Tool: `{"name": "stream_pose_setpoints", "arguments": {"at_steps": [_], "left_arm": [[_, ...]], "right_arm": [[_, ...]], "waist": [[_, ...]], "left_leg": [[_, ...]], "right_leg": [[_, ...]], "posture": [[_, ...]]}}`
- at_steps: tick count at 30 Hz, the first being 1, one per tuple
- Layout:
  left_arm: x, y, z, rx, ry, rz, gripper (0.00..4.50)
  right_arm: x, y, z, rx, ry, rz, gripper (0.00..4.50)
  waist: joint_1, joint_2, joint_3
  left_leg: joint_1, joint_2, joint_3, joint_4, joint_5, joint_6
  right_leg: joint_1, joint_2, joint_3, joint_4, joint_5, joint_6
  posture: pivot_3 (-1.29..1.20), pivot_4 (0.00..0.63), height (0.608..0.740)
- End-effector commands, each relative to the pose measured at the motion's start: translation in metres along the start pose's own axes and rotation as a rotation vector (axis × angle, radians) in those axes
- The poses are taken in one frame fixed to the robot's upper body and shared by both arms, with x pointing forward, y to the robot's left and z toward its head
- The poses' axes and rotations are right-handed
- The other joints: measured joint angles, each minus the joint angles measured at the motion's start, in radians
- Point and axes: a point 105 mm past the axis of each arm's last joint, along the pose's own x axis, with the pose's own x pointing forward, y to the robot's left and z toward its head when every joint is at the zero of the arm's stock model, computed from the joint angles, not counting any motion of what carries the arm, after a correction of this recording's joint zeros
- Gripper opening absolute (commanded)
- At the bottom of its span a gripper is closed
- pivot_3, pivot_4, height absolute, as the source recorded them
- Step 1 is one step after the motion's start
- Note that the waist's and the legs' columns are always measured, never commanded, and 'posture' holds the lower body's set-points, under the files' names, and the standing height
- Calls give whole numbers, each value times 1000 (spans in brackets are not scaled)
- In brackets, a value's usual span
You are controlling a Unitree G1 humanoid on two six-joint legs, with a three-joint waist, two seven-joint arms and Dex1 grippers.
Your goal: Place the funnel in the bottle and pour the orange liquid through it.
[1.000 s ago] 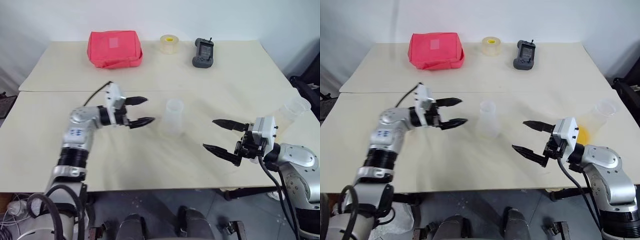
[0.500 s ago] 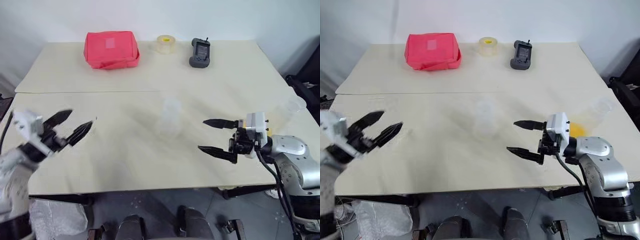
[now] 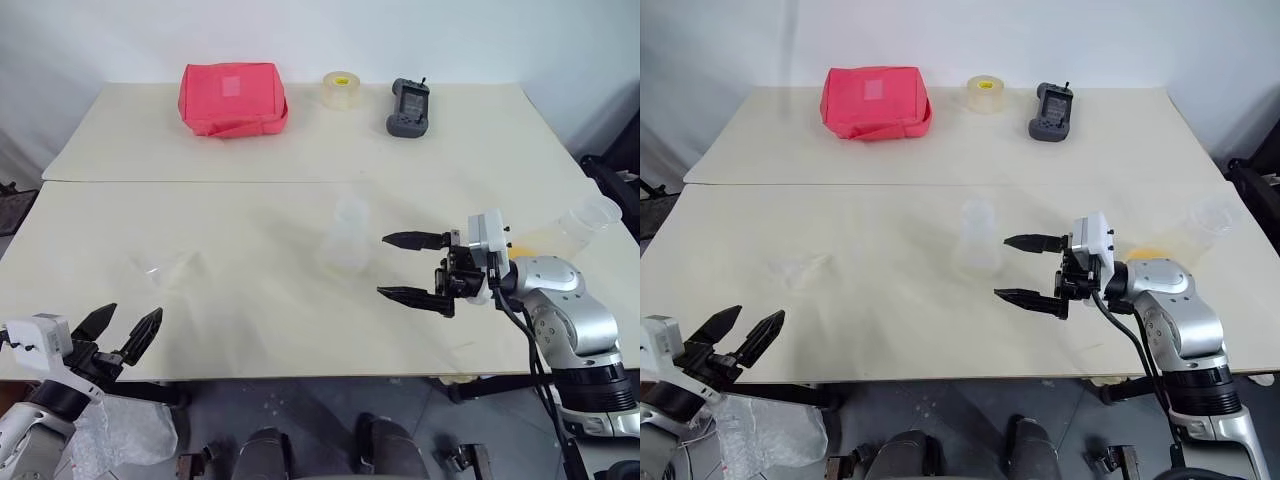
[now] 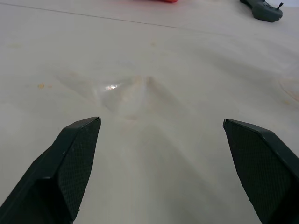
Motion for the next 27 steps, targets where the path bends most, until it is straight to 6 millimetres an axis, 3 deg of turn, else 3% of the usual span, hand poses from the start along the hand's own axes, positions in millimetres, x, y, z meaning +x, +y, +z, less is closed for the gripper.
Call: {"name": "stream_pose_setpoints", "arguments": {"at_steps": [1,6,14,27], "left_arm": [[14,9,9,63,-24,-11,4463],[42,14,5,89,-9,-59,4463],[70,14,-9,122,59,-122,4463],[78,21,11,108,9,-184,362]], "right_arm": [[0,5,11,-36,-19,15,4500],[-6,20,18,-34,-23,10,4500],[-12,22,16,-32,-7,-59,4500],[-18,18,17,-48,4,-111,4500]], "waist": [[3,0,0],[7,0,0],[4,0,0],[-1,0,0]], "left_leg": [[0,0,0,0,0,0],[0,0,1,0,0,0],[0,0,1,-1,0,0],[0,0,1,-1,0,0]], "right_leg": [[0,0,0,1,0,0],[0,0,0,0,0,0],[0,0,-1,0,0,0],[-1,0,-1,0,0,0]], "posture": [[0,150,740],[0,150,740],[0,150,740],[0,150,740]]}}
